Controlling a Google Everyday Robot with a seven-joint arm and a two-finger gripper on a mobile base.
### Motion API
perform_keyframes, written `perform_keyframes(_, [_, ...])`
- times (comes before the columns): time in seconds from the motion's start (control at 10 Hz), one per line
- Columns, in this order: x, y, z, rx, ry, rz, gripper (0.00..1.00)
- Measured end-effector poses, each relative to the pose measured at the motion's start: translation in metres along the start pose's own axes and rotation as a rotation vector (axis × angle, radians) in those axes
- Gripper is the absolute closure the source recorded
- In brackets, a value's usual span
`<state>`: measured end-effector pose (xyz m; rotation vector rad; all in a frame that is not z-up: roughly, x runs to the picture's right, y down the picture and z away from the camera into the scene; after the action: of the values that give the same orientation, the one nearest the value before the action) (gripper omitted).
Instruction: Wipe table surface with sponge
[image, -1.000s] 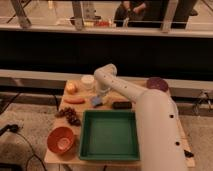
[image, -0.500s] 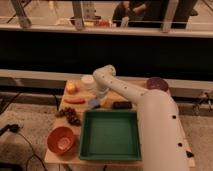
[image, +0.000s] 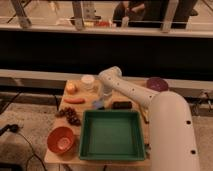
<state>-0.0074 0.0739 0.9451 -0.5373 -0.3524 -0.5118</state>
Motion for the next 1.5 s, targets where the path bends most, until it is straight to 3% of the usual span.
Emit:
perform_keyframes(0.7, [0.014,-0.033,0.017,-0.006,0.020,-0.015,1.00])
perform_keyframes(1.1, [0.012,-0.031,0.013,-0.010,0.032,0.000,1.00])
perform_keyframes(1.3, [-0.005,-0.021,0.009,-0.027,0.030,0.058,1.00])
perform_keyframes(1.5, [-0.008,-0.012,0.007,-0.035,0.030,0.093,1.00])
